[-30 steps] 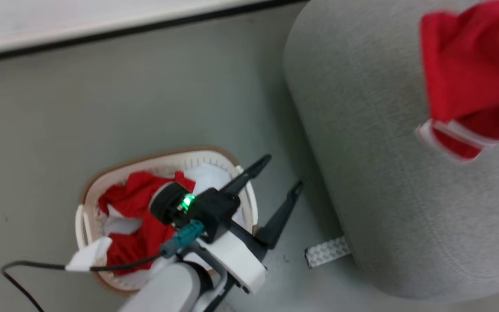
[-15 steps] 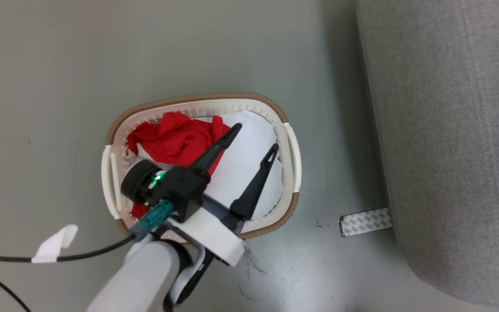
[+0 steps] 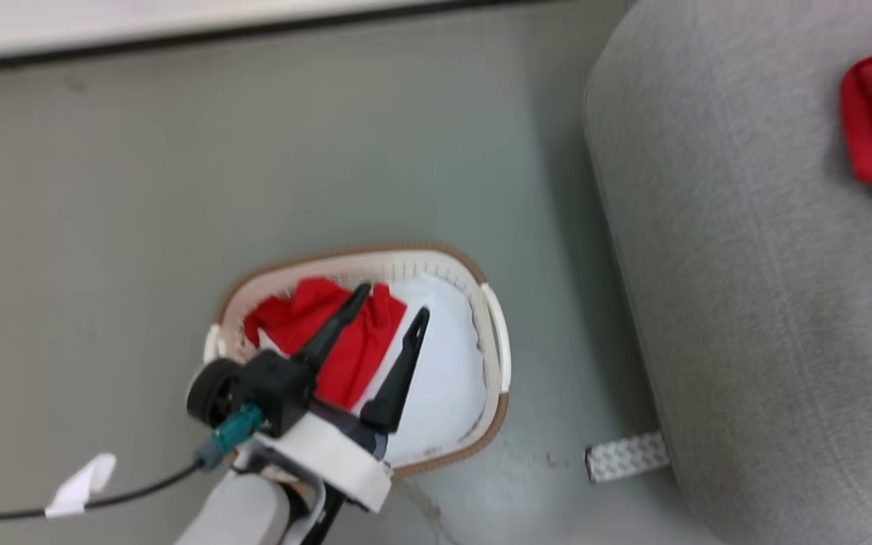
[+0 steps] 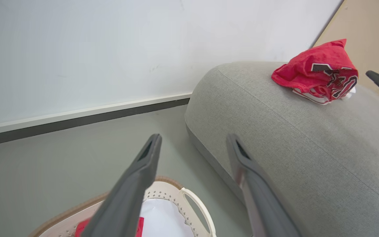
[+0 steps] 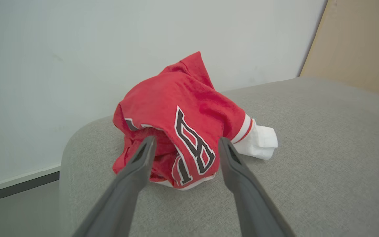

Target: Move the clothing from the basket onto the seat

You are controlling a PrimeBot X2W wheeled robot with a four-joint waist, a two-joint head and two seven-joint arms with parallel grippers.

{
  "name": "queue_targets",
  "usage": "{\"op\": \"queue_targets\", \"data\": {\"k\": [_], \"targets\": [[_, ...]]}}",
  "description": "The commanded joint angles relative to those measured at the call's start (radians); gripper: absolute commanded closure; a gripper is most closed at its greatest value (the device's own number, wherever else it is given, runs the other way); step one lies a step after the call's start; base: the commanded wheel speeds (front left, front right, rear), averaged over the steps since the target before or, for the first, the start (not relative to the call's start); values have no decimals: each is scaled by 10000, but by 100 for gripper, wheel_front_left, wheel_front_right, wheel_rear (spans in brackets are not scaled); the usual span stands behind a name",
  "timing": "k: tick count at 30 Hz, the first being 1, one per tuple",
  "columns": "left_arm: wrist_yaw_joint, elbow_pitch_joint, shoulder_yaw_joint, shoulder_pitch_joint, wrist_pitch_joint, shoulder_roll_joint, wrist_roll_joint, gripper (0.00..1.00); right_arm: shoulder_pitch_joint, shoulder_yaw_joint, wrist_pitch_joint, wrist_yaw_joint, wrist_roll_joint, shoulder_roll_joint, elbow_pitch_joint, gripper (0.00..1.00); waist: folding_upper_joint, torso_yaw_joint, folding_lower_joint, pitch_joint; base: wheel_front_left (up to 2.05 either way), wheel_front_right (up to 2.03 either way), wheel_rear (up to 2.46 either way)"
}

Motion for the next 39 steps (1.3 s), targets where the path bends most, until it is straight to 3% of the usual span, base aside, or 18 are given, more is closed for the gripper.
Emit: {"op": "queue_targets", "data": {"k": [1,13,23,39], "targets": [[15,60,17,205,-109,-48,-159,0,233,60,-30,-21,43,-30,-149,0,0,155,-1,-837,0,0,0],[594,1491,364,1715,-931,-582,-573,0,3134,2077,-16,-21,-569,115,-1930,0,0,1596,-1,-3523,0,0,0],[770,2078,1104,2740,-1019,-596,-348,0,4882,3198,-15,-21,-365,187,-2552,0,0,2835,-1,-4608,0,0,0],[282,1774,2329,3502,-1022,-1082,580,0,5578,4430,-16,-21,216,183,-2464,0,0,2730,-1,-4968,0,0,0]]}}
